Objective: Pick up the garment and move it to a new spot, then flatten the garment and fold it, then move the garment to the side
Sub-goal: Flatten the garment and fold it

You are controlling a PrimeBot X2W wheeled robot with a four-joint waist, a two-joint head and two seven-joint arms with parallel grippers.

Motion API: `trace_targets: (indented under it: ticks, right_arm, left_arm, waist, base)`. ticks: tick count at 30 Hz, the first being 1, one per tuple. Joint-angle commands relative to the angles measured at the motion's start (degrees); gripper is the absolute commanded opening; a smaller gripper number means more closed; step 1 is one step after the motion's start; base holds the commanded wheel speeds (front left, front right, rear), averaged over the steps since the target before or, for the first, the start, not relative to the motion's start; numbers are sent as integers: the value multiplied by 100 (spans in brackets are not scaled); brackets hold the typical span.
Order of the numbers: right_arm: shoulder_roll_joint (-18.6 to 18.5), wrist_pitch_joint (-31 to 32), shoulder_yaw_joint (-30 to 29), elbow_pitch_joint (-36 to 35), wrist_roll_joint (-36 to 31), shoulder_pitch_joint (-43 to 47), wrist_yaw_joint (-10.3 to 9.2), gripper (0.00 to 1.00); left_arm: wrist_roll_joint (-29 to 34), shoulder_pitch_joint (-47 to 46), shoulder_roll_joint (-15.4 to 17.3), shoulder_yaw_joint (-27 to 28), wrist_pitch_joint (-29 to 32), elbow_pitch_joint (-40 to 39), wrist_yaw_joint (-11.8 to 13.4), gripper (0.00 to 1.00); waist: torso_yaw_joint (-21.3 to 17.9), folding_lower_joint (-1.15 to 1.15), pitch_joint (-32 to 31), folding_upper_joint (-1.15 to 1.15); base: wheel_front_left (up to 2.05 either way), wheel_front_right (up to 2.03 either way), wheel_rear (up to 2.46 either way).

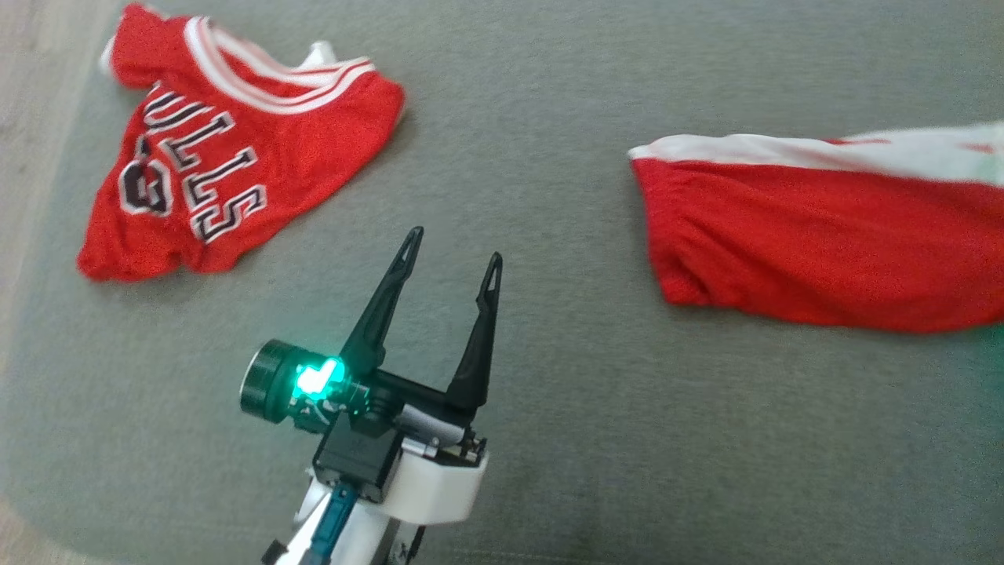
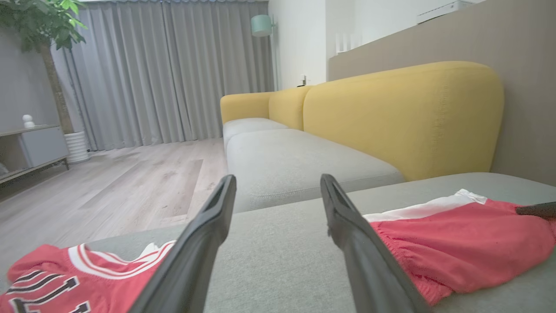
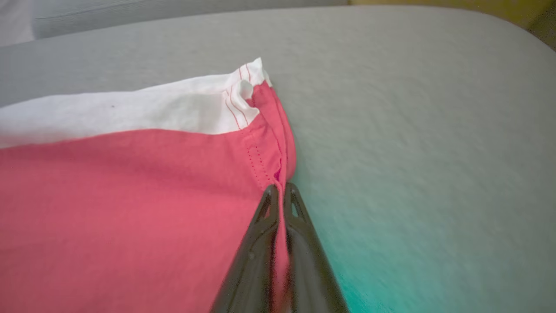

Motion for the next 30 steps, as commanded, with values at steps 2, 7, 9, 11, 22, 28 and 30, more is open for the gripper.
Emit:
trace_targets:
  ticks: [2,7,9,11,22,28,30]
  right_arm:
    - [-162,-167,-157,-56,13,310,37,0]
    - [33,-468,-424,-300,103,495,37,0]
    - [150,-577,-447,-522,78,461,37,0]
    - [230,-623,-440,-665,58,423,37,0]
    - [1169,-572,697,-2530,-599,-17,37,0]
    - [1764,-130,1958,-2606,-758,-101,37,2]
    - [1923,-53,2238,-2498,-734,-5,37,100]
  left_arm:
    - [76,-8,82,271,-27,-235,-18,100]
    - [66,63,77,315,-27,-169,-80,100]
    - [78,84,71,322,-27,-135,-96,100]
    - [86,94,71,323,-27,-115,-107,100]
    - [50,202,-35,378,-27,-20,-153,100]
    - [14,211,-108,413,-27,-2,-189,100]
    - [-8,213,-132,417,-27,26,-213,100]
  waist:
    - [-359,1,-234,0]
    - [-549,1,-351,0]
    - [-592,1,-408,0]
    - [-611,1,-442,0]
    - [-551,1,-733,0]
    - [-330,1,-711,0]
    - [-232,1,-720,0]
  base:
    - [0,0,0]
    - [0,0,0]
    - [0,0,0]
    - [0,0,0]
    - [0,0,0]
    - [0,0,0]
    - [0,0,0]
